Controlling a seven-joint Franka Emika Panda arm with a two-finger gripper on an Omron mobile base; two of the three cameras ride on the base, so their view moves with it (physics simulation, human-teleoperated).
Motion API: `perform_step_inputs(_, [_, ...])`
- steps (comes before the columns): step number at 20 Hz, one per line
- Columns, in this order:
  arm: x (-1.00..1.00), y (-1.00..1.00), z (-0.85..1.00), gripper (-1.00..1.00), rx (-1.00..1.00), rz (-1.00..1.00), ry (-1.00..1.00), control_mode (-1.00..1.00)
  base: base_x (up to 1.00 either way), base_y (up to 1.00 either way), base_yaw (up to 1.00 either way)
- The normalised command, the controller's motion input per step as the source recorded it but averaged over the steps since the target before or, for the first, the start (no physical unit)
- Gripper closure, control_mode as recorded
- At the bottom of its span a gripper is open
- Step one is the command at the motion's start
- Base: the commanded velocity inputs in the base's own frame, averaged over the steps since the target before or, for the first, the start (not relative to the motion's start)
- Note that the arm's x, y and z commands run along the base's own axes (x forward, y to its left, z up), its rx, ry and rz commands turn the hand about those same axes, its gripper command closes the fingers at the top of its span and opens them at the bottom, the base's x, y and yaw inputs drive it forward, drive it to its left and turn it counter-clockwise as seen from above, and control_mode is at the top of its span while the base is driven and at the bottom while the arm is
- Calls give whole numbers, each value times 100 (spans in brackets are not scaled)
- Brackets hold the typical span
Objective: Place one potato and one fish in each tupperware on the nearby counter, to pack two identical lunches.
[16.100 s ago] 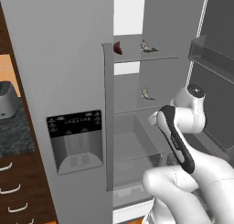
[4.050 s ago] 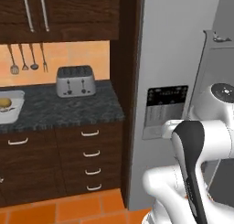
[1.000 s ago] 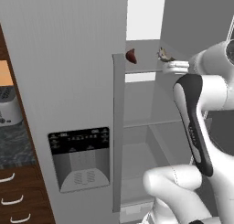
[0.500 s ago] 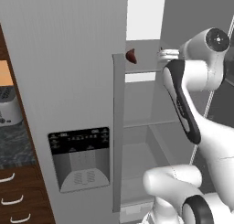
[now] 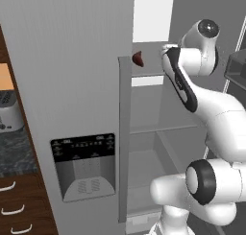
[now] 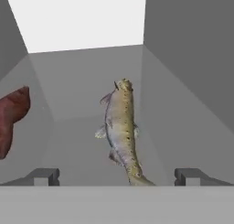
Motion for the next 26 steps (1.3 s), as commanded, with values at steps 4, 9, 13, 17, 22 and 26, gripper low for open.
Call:
perform_step_inputs(4, [94, -21, -11, -100, 0, 0, 13, -100, 0, 0, 0])
perform_step_inputs(9, [91, -4, -40, -100, 0, 1, 2, -100, 0, 0, 0])
perform_step_inputs(13, [22, -2, -51, -100, 0, 0, 9, -100, 0, 0, 0])
perform_step_inputs(17, [-1, -5, -57, -100, 0, 0, 17, -100, 0, 0, 0])
perform_step_inputs(22, [0, -1, -71, 100, 0, 0, 17, -100, 0, 0, 0])
perform_step_inputs(26, [0, -8, -62, 100, 0, 0, 7, -100, 0, 0, 0])
